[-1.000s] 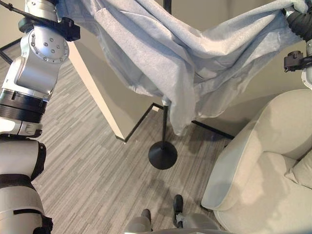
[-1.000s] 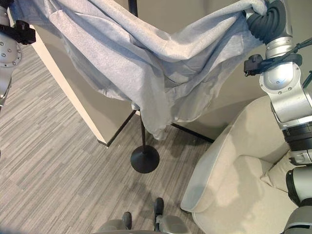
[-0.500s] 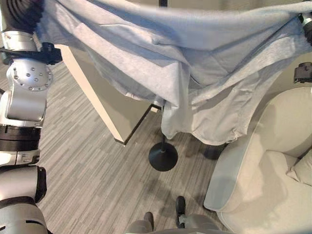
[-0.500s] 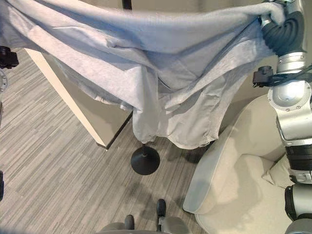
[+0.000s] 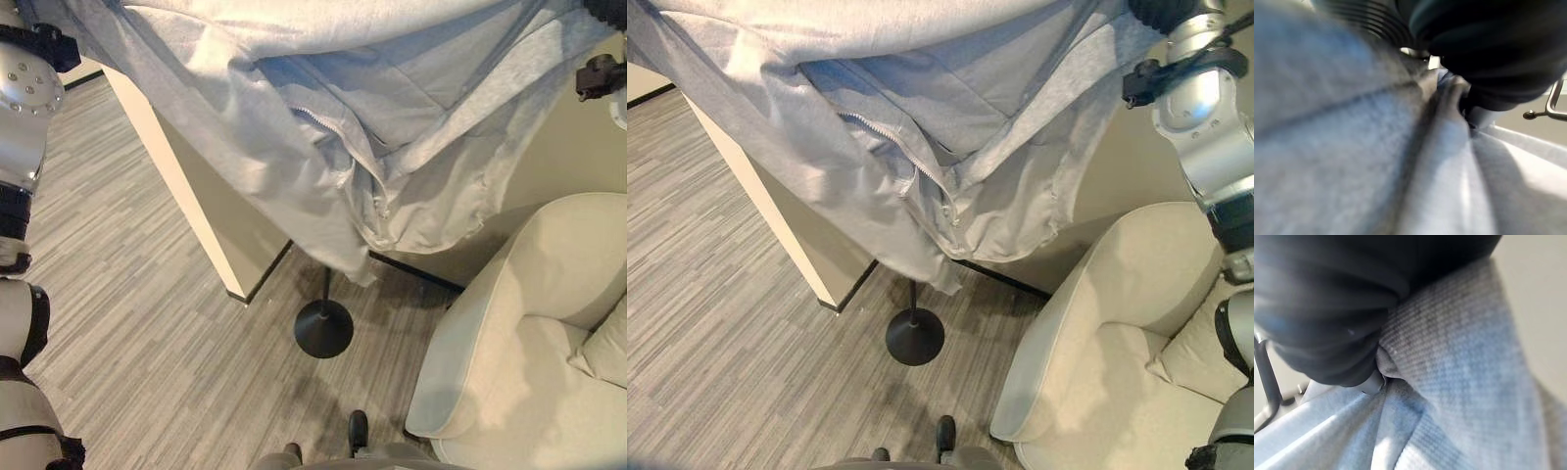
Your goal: Hang the clothes on the sofa on the clothes rack.
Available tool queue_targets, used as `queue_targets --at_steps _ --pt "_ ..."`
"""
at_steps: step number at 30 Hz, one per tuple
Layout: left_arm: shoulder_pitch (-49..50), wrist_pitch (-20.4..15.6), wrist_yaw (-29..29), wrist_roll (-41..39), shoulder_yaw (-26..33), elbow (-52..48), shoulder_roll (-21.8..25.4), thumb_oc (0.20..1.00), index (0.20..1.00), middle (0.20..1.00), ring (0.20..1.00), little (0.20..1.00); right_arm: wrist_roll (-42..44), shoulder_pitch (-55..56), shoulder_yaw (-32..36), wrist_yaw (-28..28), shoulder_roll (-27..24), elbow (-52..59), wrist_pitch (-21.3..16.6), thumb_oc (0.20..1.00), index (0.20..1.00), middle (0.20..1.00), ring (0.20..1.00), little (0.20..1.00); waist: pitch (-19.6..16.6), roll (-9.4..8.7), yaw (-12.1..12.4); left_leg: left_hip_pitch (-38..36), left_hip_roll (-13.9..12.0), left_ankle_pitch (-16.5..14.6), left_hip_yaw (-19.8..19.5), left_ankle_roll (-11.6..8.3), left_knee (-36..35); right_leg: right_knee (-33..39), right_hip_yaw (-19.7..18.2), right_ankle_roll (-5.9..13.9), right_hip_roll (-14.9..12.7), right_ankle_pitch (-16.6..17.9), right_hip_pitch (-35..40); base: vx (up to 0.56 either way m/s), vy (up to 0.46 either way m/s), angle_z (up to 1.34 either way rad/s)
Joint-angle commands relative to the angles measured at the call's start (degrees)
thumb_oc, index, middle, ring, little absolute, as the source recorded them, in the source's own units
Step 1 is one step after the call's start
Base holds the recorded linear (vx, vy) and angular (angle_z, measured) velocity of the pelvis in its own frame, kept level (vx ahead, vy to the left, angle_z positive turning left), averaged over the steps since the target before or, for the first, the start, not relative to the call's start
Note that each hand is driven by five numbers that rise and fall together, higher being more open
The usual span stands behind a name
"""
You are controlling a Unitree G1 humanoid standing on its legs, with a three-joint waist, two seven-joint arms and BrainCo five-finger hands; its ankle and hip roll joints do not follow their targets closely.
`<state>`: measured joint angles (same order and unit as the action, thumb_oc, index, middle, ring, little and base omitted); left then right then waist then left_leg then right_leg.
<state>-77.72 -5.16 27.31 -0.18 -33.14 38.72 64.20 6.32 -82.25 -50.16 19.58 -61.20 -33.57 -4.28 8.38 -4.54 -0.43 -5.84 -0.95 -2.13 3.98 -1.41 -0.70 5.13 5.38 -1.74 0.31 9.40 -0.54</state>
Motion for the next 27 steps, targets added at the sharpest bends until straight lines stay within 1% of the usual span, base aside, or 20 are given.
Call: queue_targets --at_steps 1,2,3,4,6,7,9,10,12,15,17,18,19,21,22,23,24,25,26,27 --pt "-7.8 -1.0 -0.3 -4.3 -2.0 6.3 -0.5 0.2 0.2 0.2 0.2 0.2 2.7 -7.3 1.1 0.0 0.1 -7.1 0.2 0.2 0.2 0.2 0.2 0.2 0.6 1.8 2.4 0.1 -1.6 1.4 1.5 -1.52 -4.3 -0.1 0.2 5.09 -3.1 -4.6 4.3 0.0 0.0 0.0" --pt "-10.3 -1.0 -0.6 -4.7 -4.0 8.2 -1.6 0.2 0.2 0.2 0.2 0.2 3.0 -9.3 -0.5 -0.2 1.3 -9.3 0.3 0.2 0.2 0.2 0.2 0.2 1.3 1.83 2.5 0.2 -1.7 1.5 1.5 -1.56 -4.3 -0.1 0.3 5.05 -3.1 -4.6 4.3 0.0 0.0 0.0" --pt "-10.7 -1.0 -0.7 -4.8 -4.3 8.4 -1.6 0.2 0.2 0.2 0.2 0.2 3.0 -9.5 -0.5 -0.2 1.3 -9.5 0.2 0.2 0.2 0.2 0.2 0.2 1.4 1.8 2.5 0.2 -1.7 1.5 1.5 -1.56 -4.3 -0.1 0.2 5.05 -3.1 -4.6 4.3 0.0 0.0 0.0" --pt "-11.5 -0.8 -1.0 -4.8 -5.2 9.7 -2.6 0.2 0.2 0.2 0.2 0.2 3.1 -10.1 -1.0 -0.5 2.5 -10.8 0.5 0.2 0.2 0.2 0.2 0.2 2.0 1.83 2.6 0.3 -1.8 1.6 1.5 -1.58 -4.3 -0.1 0.3 5.0 -3.1 -4.6 4.2 0.0 0.0 0.0" --pt "-14.0 -0.6 -2.1 -5.6 -7.3 13.0 -4.9 0.2 0.2 0.2 0.2 0.2 2.6 -11.7 -2.2 -1.1 4.8 -13.7 1.0 0.2 0.2 0.2 0.2 0.2 3.6 1.75 2.6 0.5 -1.8 1.6 1.4 -1.63 -4.3 -0.1 0.3 4.91 -3.1 -4.8 3.9 -0.05 -0.008 0.0" --pt "-15.4 -0.6 -2.7 -6.2 -8.0 15.0 -6.6 0.2 0.2 0.2 0.2 0.2 2.9 -12.9 -2.6 -1.3 6.3 -16.0 1.3 0.2 0.2 0.2 0.2 0.2 5.2 1.66 2.6 0.9 -1.9 1.7 1.3 -1.7 -4.3 -0.1 0.4 4.83 -3.0 -4.8 3.6 -0.07 -0.006 -0.01" --pt "-15.7 -0.3 -3.4 -6.3 -8.0 16.2 -7.9 0.2 0.2 0.2 0.2 0.2 2.7 -12.8 -2.4 -1.6 7.5 -17.2 1.5 0.2 0.2 0.2 0.2 0.2 6.9 1.7 2.7 1.3 -2.0 1.8 1.1 -1.75 -4.3 -0.1 0.3 4.76 -3.0 -4.7 3.1 -0.06 -0.006 0.0" --pt "-15.7 -0.3 -3.4 -6.3 -8.0 16.2 -7.9 0.2 0.2 0.2 0.2 0.2 2.7 -12.8 -2.4 -1.6 7.5 -17.2 1.5 0.2 0.2 0.2 0.2 0.2 6.9 1.7 2.7 1.3 -2.0 1.8 1.1 -1.75 -4.3 -0.1 0.3 4.76 -3.0 -4.7 3.2 -0.05 -0.01 0.0" --pt "-14.2 0.0 -4.6 -6.0 -7.5 17.6 -9.0 0.2 0.2 0.2 0.2 0.2 2.3 -11.4 -1.3 -2.3 8.7 -17.5 1.8 0.2 0.2 0.2 0.2 0.2 8.9 1.6 2.7 1.9 -2.2 2.0 0.9 -1.78 -4.3 -0.1 0.1 4.67 -3.1 -4.4 2.5 -0.06 -0.01 0.01" --pt "-12.4 0.3 -5.5 -5.4 -6.7 18.0 -9.5 0.2 0.2 0.2 0.2 0.2 2.0 -9.7 -0.2 -2.8 9.2 -17.4 1.8 0.2 0.2 0.2 0.2 0.2 9.9 1.58 2.6 2.3 -2.1 2.0 0.8 -1.75 -4.3 -0.1 0.0 4.62 -3.1 -4.3 2.3 -0.02 0.0 0.01" --pt "-8.4 0.7 -6.0 -4.9 -3.7 16.9 -9.6 0.2 0.2 0.2 0.2 0.2 1.4 -6.5 1.7 -3.2 9.5 -15.9 2.0 0.2 0.2 0.2 0.2 0.2 10.5 1.68 2.4 2.6 -2.2 2.1 0.7 -1.73 -4.3 -0.1 -0.1 4.59 -3.2 -4.1 1.9 0.0 0.0 0.0" --pt "-4.0 0.8 -6.4 -4.2 -0.3 15.5 -9.7 0.2 0.2 0.2 0.2 0.2 1.3 -2.8 4.8 -3.4 9.6 -13.9 1.9 0.2 0.2 0.2 0.2 0.2 11.2 1.75 2.2 2.7 -2.2 2.1 0.7 -1.68 -4.3 -0.1 -0.2 4.56 -3.2 -4.0 1.7 -0.01 0.01 -0.03" --pt "-3.4 0.9 -6.4 -4.1 0.0 15.1 -9.7 0.2 0.2 0.2 0.2 0.2 1.2 -2.3 5.0 -3.3 9.6 -13.5 2.0 0.2 0.2 0.2 0.2 0.2 10.9 1.77 2.2 2.7 -2.2 2.1 0.7 -1.68 -4.3 -0.1 -0.2 4.57 -3.2 -4.0 1.7 0.0 0.01 -0.05" --pt "2.4 1.3 -6.8 -3.0 4.3 12.6 -9.7 0.2 0.2 0.2 0.2 0.2 0.8 3.5 8.8 -3.9 9.6 -10.0 1.9 0.2 0.2 0.2 0.2 0.2 11.0 1.81 2.0 2.8 -2.2 2.0 0.8 -1.61 -4.3 -0.1 -0.4 4.62 -3.3 -3.8 1.5 0.0 0.004 -0.05" --pt "5.6 1.4 -7.2 -2.4 6.4 11.2 -10.4 0.2 0.2 0.2 0.2 0.2 1.0 6.8 11.9 -4.0 10.1 -7.8 1.7 0.2 0.2 0.2 0.2 0.2 11.1 1.83 1.8 3.0 -2.0 2.2 0.8 -1.53 -4.3 -0.1 -0.5 4.57 -3.4 -3.4 1.2 0.03 0.011 -0.04" --pt "12.8 1.9 -8.1 -1.6 11.1 7.3 -10.8 0.2 0.2 0.2 0.2 0.2 0.8 14.5 16.3 -4.9 10.5 -3.6 1.4 0.2 0.2 0.2 0.2 0.2 10.6 1.96 1.6 2.8 -2.0 1.7 0.8 -1.4 -4.3 -0.1 -0.6 4.55 -3.4 -3.7 1.2 0.04 0.012 -0.05" --pt "16.1 2.0 -8.6 -1.7 13.5 5.4 -11.9 0.2 0.2 0.2 0.2 0.2 0.9 17.7 18.5 -5.3 10.9 -1.4 1.1 0.2 0.2 0.2 0.2 0.2 10.4 2.03 1.4 2.9 -2.0 1.7 0.8 -1.34 -4.3 -0.1 -0.6 4.56 -3.4 -3.5 1.0 0.04 0.009 -0.08" --pt "19.9 2.0 -9.3 -1.6 16.3 2.2 -12.4 0.2 0.2 0.2 0.2 0.2 1.3 21.9 21.1 -6.0 11.3 1.1 0.5 0.382 0.382 0.382 0.382 0.382 10.3 2.04 1.3 3.1 -1.9 1.9 0.8 -1.29 -4.3 -0.1 -0.6 4.55 -3.5 -3.2 0.8 0.02 0.001 -0.09" --pt "23.6 2.1 -10.2 -1.9 18.7 -0.8 -13.3 0.2 0.2 0.2 0.2 0.2 1.4 25.6 23.0 -6.5 11.4 3.6 0.2 1.0 1.0 1.0 1.0 1.0 10.1 2.22 1.3 3.0 -1.9 1.7 0.9 -1.25 -4.3 -0.1 -0.6 4.56 -3.5 -3.4 0.9 0.02 0.004 -0.07" --pt "26.9 2.3 -10.8 -2.2 21.1 -3.0 -14.7 0.52 0.52 0.52 0.52 0.52 1.9 28.6 25.1 -6.9 11.9 5.4 0.0 1.0 1.0 1.0 1.0 1.0 9.8 2.33 1.2 3.0 -1.9 1.7 0.9 -1.19 -4.3 -0.1 -0.6 4.55 -3.5 -3.3 0.8 0.04 0.01 -0.07"
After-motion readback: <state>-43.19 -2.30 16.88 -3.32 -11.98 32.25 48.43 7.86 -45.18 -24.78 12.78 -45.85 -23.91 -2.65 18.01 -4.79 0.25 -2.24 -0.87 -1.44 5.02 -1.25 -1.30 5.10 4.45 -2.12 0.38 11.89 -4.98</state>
